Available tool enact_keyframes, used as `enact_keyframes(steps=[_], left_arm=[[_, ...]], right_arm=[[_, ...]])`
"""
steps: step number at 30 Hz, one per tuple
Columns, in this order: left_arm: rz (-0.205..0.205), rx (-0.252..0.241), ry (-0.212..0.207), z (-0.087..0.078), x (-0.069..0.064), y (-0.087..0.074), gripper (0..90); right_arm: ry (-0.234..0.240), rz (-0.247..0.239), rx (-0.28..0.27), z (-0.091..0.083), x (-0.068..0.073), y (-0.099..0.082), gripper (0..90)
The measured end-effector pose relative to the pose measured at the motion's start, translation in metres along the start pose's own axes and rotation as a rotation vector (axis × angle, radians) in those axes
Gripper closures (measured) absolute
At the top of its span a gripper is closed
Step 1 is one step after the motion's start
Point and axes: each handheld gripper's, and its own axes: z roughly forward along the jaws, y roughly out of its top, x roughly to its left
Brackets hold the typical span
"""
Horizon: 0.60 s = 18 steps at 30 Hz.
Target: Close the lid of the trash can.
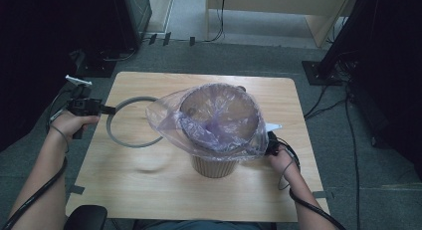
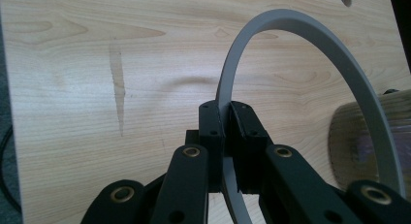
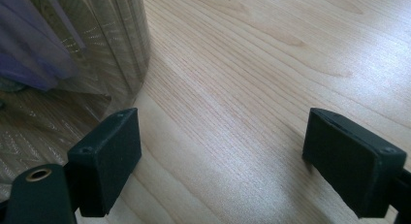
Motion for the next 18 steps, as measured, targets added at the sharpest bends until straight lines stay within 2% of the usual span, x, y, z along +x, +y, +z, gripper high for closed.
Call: enact_keyframes(steps=[18], left_arm=[[-0.014,-0.011,0.02,-0.039,-0.008,0.018,84.3]], right_arm=[[0.0,0.001,0.001,0.0,0.0,0.0,13.2]])
